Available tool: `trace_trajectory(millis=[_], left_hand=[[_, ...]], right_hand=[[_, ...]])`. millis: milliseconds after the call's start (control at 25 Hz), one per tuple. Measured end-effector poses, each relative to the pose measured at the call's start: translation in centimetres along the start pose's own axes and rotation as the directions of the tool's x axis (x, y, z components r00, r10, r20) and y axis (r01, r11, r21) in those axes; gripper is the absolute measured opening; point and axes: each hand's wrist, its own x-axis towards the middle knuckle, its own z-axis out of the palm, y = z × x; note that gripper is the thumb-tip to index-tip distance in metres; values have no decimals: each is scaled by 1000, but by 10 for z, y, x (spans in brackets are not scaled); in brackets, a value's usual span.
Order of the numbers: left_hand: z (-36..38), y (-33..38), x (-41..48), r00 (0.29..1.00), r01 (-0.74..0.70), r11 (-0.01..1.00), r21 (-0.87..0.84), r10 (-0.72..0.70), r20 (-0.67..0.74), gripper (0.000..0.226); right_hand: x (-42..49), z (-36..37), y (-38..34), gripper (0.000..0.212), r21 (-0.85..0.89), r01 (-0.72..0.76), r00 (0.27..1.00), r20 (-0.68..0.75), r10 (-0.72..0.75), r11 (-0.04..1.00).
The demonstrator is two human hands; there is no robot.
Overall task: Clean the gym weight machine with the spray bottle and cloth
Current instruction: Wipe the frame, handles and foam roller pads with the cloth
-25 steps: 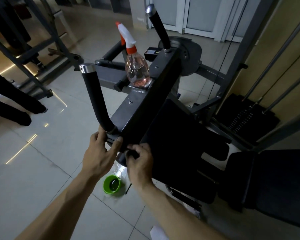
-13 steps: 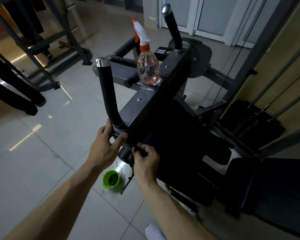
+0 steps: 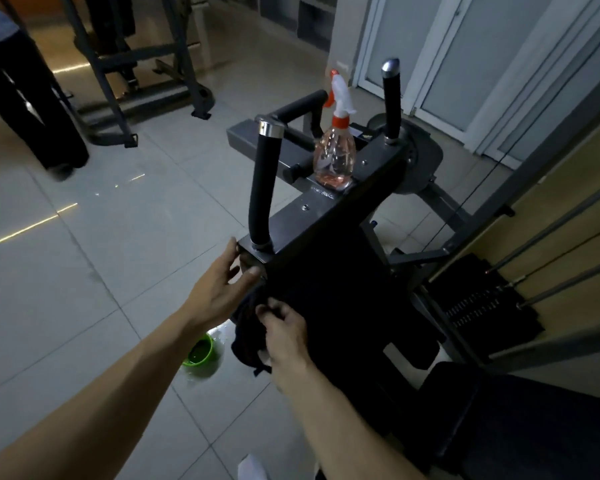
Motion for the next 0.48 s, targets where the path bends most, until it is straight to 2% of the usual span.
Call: trace_trajectory(millis=[40,120,160,200,240,320,400,480], left_hand=[[-1,-6,-15,992,99,994,-37,-101,-69,70],[4,-16,-46,917,313,922,-228,-356,-180,44],[11,-12,-61,878,377,847,-375,-455,-146,32],[19,1,-75,867,392,763,-514,-493,-71,27],[26,15,-82,868,387,694,-607,-496,-14,25],[44,31,-81,861,312,587,-747,-507,-38,22],[59,30,-69,779,232,528,-817,-604,-169,19],[68,28,-58,664,169,435,-884,-713,-224,17]], right_hand=[[2,-4,-5,12,-43,0,1000,11,1,999],[5,-7,-16,19,-96,31,999,-27,-34,995],[4,-6,-20,20,-115,49,998,-32,-53,992],[0,-3,-22,19,-130,63,998,-2,-63,989],[-4,2,-23,17,-142,66,997,58,-58,988],[-15,7,-28,17,-179,67,974,226,-25,981],[-19,0,-43,29,-218,54,937,347,25,974],[-11,-17,-66,32,-277,38,924,375,72,960]])
